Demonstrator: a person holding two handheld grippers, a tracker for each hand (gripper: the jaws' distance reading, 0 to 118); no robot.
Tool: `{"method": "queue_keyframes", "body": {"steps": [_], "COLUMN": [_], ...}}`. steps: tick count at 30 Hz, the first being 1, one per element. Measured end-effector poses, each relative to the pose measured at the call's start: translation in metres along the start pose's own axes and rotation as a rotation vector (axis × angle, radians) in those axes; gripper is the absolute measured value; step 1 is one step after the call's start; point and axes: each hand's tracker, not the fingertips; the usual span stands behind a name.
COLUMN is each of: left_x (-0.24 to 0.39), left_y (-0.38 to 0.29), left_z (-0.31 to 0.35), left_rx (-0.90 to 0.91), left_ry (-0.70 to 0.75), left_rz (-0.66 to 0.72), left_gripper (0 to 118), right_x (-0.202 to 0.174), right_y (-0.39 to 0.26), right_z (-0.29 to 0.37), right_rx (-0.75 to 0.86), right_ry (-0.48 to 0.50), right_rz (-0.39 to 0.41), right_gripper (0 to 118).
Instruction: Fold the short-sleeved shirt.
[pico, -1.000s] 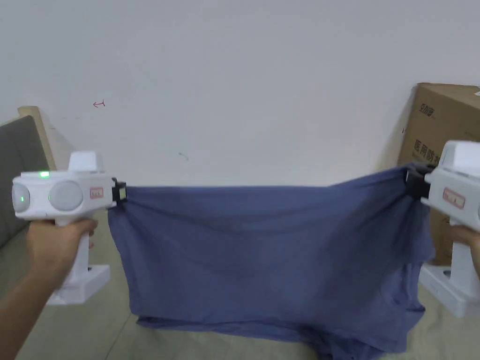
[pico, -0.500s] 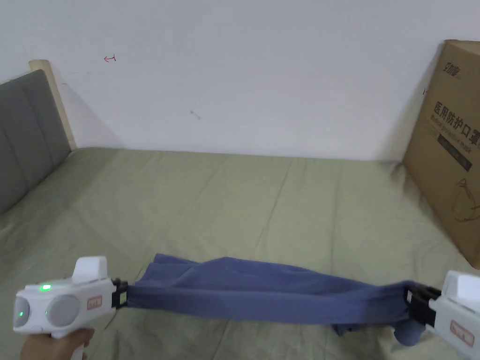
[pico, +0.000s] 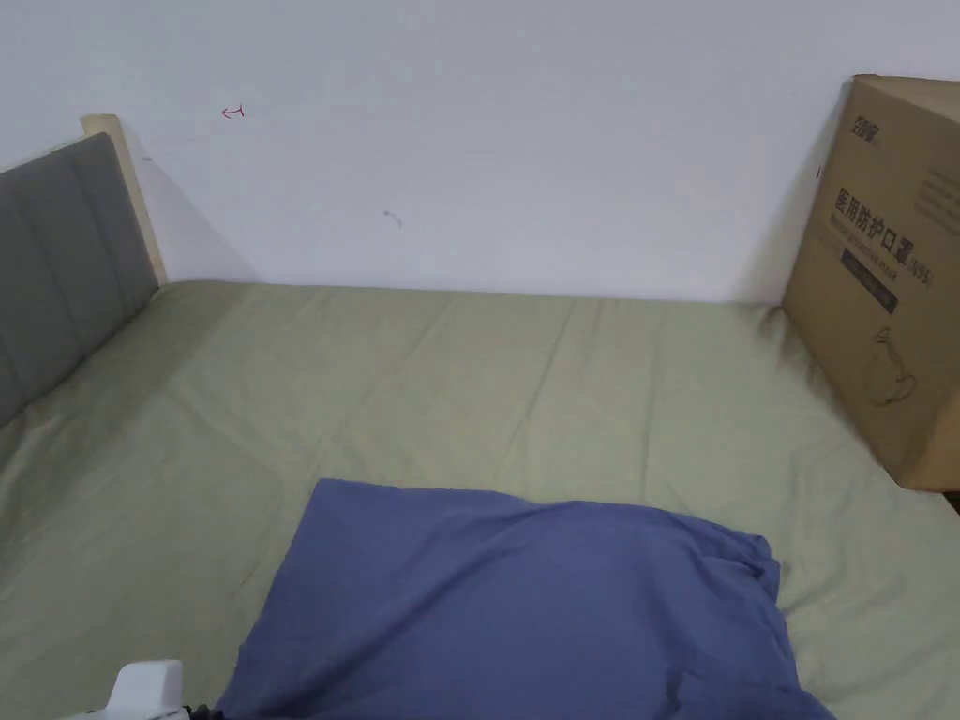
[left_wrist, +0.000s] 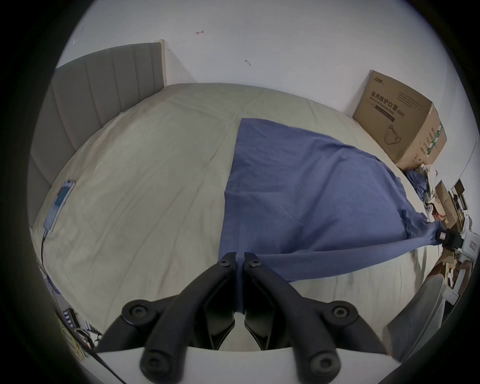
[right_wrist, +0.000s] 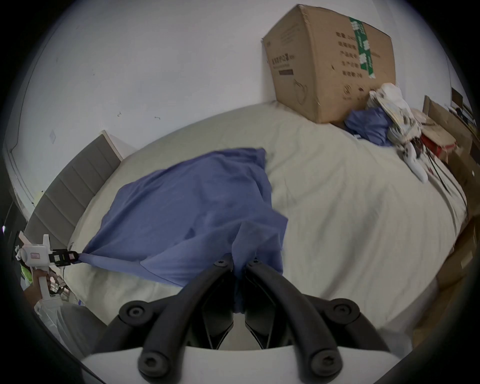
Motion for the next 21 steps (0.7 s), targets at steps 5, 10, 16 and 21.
{"method": "queue_keyframes", "body": {"steps": [5, 10, 16, 21], "left_x": [0.001, 0.001, 0.007, 0.021], "left_y": [-0.028, -0.047, -0.05, -0.039], "left_z": [0.008, -0.01, -0.008, 0.007], "left_rx": [-0.027, -0.083, -0.069, -0.062], "left_ry": [0.01, 0.032, 0.058, 0.123], "left_rz": [0.006, 0.015, 0.068, 0.054], "left_gripper": [2, 2, 27, 98], "right_x": [0.008, 0.01, -0.007, -0.038], "right_y": [-0.027, -0.043, -0.053, -0.033], "right_z": [0.007, -0.015, -0.028, -0.006], "right_rx": [-0.061, -0.165, -0.189, -0.14], "right_ry": [-0.024, -0.11, -0.199, -0.263], "right_rz": [-0.023, -0.043, -0.008, 0.093], "right_gripper": [2, 2, 32, 94]}}
